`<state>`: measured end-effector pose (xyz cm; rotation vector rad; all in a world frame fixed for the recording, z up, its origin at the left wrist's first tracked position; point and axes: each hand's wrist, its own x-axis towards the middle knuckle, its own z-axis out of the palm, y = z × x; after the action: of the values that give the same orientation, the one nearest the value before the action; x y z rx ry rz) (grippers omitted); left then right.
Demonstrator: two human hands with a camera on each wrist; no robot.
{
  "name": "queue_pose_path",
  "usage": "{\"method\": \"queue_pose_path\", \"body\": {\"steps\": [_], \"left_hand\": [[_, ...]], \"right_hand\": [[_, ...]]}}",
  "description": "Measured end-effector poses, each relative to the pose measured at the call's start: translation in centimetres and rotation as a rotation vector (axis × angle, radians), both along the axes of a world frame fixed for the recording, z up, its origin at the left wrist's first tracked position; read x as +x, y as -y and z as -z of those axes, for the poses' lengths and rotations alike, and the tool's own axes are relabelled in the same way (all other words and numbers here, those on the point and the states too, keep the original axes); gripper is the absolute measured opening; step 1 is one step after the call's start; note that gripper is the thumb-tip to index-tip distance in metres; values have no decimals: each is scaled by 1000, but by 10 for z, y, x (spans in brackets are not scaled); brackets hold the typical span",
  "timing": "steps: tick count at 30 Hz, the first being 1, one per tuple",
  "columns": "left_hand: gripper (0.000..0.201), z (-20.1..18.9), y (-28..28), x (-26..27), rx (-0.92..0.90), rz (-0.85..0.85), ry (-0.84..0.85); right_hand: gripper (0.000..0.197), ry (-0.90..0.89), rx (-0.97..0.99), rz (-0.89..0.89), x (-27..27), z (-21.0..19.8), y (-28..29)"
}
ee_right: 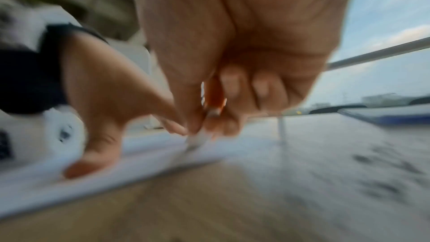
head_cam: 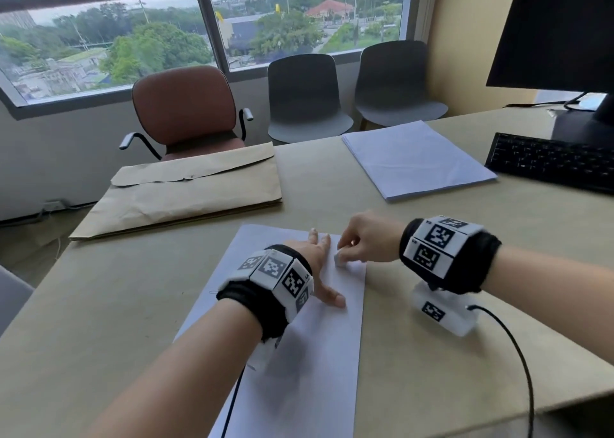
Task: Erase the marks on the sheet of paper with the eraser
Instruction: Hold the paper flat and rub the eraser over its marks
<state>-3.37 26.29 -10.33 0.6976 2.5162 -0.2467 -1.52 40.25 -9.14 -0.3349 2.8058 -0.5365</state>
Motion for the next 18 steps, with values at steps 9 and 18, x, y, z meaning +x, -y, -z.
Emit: {"method": "queue_pose_path", "body": {"steps": [9,18], "left_hand": [[120,2,0,-2,-25,0,6],[121,2,0,-2,-30,-3,21]], "right_hand": [[17,108,49,-85,1,-2,-3],[18,203,18,-172,16,-2,-4]]}}
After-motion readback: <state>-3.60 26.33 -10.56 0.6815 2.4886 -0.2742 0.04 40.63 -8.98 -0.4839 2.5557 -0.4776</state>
